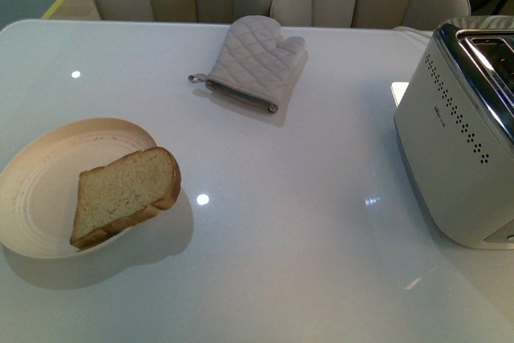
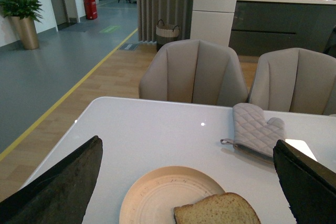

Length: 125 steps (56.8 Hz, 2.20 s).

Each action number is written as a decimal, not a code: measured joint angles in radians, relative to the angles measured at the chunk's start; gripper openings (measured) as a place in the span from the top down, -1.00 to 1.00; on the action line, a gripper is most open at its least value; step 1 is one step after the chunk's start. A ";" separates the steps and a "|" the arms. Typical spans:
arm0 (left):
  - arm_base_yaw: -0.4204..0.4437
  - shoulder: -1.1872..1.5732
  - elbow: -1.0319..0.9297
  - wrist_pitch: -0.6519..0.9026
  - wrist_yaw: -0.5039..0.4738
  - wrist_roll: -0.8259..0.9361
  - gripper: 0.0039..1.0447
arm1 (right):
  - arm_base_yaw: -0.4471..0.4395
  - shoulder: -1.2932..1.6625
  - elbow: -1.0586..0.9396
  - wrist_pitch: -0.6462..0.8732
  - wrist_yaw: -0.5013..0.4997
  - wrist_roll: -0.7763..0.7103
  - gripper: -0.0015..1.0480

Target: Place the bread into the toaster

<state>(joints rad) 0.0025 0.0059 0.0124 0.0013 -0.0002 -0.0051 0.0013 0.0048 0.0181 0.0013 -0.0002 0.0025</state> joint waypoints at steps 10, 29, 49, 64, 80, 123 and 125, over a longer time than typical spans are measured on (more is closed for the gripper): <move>0.000 0.000 0.000 0.000 0.000 0.000 -0.86 | 0.000 0.000 0.000 0.000 0.000 0.000 -0.83; 0.000 0.000 0.000 0.000 0.000 0.000 -0.86 | 0.000 0.000 0.000 0.000 0.000 0.000 -0.83; -0.026 0.338 0.214 -0.447 -0.080 -0.265 -0.86 | 0.000 0.000 0.000 0.000 0.000 0.000 -0.83; 0.153 0.756 0.340 -0.133 0.043 -0.261 -0.86 | 0.000 0.000 0.000 0.000 0.000 0.000 -0.83; 0.275 1.410 0.453 0.281 0.029 -0.151 -0.86 | 0.000 0.000 0.000 0.000 0.000 0.000 -0.83; 0.286 2.168 0.710 0.481 0.000 0.106 -0.86 | 0.000 0.000 0.000 0.000 0.000 0.000 -0.83; 0.282 2.182 0.718 0.481 0.000 0.112 -0.86 | 0.000 0.000 0.000 0.000 0.000 0.000 -0.83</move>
<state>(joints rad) 0.2840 2.1876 0.7303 0.4824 -0.0006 0.1066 0.0013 0.0048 0.0181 0.0013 -0.0002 0.0025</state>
